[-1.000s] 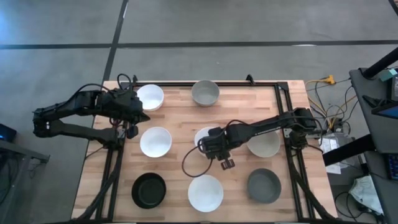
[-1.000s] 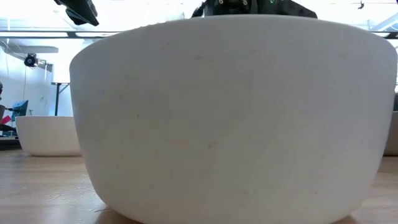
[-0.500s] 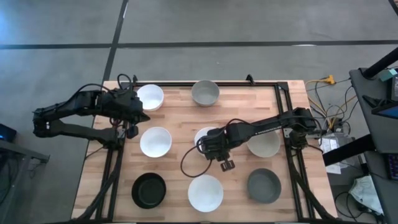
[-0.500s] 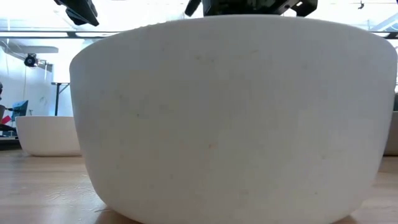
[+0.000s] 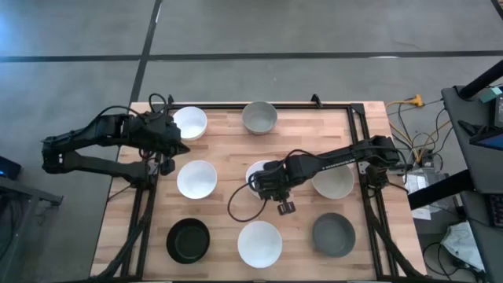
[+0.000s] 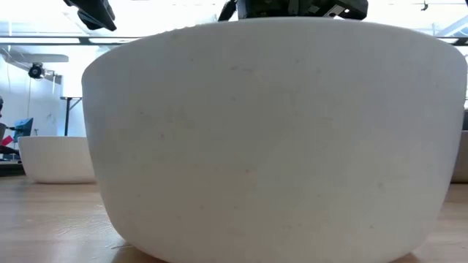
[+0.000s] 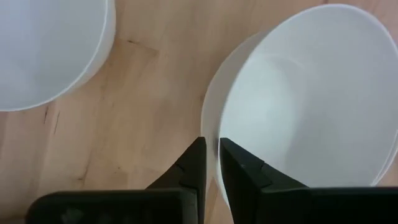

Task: Nest bowls inside each other
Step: Stack the top right white bowl on the middle right white bowl

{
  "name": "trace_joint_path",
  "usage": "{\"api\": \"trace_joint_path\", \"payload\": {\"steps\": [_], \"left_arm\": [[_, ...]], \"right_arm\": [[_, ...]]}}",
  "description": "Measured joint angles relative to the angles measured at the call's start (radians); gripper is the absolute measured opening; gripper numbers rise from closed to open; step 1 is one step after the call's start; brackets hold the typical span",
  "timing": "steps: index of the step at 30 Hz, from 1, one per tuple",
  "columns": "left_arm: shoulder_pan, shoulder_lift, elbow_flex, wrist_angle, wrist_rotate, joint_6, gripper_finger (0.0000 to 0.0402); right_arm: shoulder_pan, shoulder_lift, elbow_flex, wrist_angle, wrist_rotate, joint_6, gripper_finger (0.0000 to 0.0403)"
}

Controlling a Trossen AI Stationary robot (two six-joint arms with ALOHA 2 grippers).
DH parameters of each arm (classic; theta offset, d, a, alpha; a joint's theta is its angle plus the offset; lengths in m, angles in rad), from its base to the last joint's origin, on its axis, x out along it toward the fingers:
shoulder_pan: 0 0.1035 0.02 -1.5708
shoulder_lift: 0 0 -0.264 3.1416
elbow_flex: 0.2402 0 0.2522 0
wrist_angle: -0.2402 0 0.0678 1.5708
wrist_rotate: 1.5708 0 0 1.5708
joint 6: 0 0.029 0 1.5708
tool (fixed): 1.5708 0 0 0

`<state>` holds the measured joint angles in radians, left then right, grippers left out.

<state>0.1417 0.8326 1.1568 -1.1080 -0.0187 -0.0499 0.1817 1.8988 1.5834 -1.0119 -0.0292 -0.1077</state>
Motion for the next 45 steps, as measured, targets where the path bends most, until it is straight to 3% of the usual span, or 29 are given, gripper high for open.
{"api": "trace_joint_path", "payload": {"steps": [7, 16, 33, 45], "left_arm": [[0.0, 0.003, 0.0, 0.0, 0.0, 0.0, 0.0], [0.0, 0.004, 0.0, 0.0, -0.002, 0.0, 0.0], [0.0, 0.005, 0.0, 0.0, -0.008, 0.001, 0.0], [0.0, 0.005, 0.0, 0.0, -0.007, -0.02, 0.0]], "right_arm": [[-0.001, 0.0, -0.043, 0.006, 0.0, 0.002, 0.0055], [0.0, 0.002, -0.049, -0.001, 0.042, 0.002, 0.001], [0.05, 0.022, -0.058, -0.023, 0.166, -0.057, 0.0009], [0.049, 0.049, -0.058, -0.025, 0.161, -0.076, 0.0016]]}}
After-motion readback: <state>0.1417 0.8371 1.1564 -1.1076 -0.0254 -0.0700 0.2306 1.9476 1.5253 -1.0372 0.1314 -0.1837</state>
